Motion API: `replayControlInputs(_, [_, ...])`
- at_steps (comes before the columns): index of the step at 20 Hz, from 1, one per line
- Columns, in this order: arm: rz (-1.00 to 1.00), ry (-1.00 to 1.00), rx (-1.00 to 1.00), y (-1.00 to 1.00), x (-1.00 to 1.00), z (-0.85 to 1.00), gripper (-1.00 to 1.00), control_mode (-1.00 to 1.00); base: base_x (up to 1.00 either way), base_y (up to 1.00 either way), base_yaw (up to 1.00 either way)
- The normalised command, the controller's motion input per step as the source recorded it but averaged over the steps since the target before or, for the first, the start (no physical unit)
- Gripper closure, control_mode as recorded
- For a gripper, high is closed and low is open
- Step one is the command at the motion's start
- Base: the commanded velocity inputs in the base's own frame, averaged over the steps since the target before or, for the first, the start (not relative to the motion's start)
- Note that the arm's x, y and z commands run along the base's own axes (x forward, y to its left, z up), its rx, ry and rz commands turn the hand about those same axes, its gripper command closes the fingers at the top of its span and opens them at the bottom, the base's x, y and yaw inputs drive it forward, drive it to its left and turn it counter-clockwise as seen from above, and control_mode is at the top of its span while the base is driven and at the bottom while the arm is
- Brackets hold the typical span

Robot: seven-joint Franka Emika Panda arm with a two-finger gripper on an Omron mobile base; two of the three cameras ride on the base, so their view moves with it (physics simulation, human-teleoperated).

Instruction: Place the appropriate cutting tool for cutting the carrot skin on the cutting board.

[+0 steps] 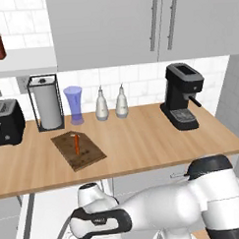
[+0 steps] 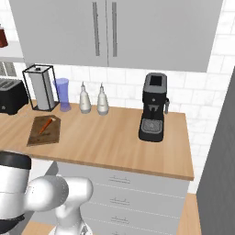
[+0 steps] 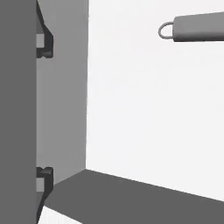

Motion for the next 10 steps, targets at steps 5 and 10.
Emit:
replayControlInputs(5, [-0.04,-0.22,-0.12,0.01,0.64,0.00,-1.00,-1.00,0.00,0.00,0.00])
replayControlInputs(10, [0.00,-0.08,-0.02,0.23,0.57,0.00,-1.00,-1.00,0.00,0.00,0.00])
